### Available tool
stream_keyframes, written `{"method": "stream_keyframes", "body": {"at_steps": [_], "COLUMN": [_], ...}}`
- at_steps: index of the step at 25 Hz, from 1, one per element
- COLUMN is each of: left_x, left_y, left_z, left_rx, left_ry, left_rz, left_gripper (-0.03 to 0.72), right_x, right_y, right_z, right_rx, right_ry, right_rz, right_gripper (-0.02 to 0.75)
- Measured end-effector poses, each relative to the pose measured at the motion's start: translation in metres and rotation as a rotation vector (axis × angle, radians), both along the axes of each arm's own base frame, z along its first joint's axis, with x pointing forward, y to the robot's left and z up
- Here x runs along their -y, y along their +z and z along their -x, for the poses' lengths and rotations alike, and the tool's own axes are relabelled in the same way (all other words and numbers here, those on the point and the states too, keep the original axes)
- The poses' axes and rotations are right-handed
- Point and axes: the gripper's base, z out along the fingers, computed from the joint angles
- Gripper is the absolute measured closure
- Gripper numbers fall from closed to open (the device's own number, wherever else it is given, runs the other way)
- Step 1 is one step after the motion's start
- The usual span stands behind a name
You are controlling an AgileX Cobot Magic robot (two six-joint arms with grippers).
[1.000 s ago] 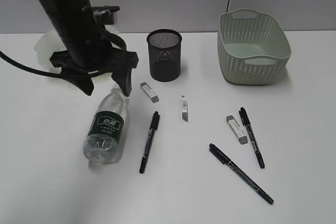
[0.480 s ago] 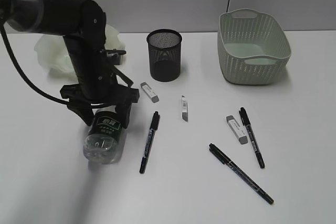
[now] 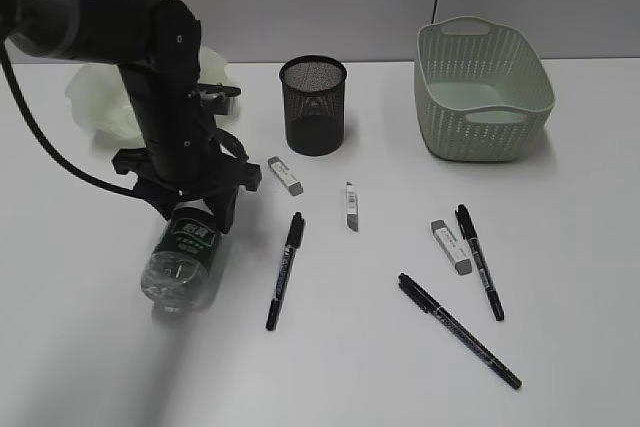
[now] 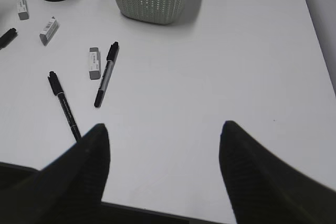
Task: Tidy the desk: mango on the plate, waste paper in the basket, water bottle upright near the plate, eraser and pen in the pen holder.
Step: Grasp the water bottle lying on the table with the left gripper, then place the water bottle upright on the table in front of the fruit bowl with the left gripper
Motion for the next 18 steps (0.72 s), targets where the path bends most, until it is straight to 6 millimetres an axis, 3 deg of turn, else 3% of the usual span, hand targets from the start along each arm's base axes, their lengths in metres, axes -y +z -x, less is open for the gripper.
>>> {"method": "stream_keyframes", "body": {"at_steps": [6, 10, 18], "left_x": [-0.016, -0.035, -0.111], "left_y": [0.058, 0.091, 0.095], "left_z": [0.000, 0.012, 0.064], "left_rx": [0.163, 0.347, 0.742], "left_ry": [-0.022, -0.025, 0.129], "left_rz": [0.002, 0.053, 0.246], "left_gripper": [0.207, 0.207, 0.207], "right_x": [0.000, 0.000, 0.000], "right_y": [0.000, 0.000, 0.000], "right_z": [0.000, 0.000, 0.000], "right_rx": [0.000, 0.000, 0.000], "right_ry": [0.000, 0.000, -0.001], "right_rz": [0.000, 0.000, 0.000], "right_gripper": [0.220, 0.220, 0.220]}}
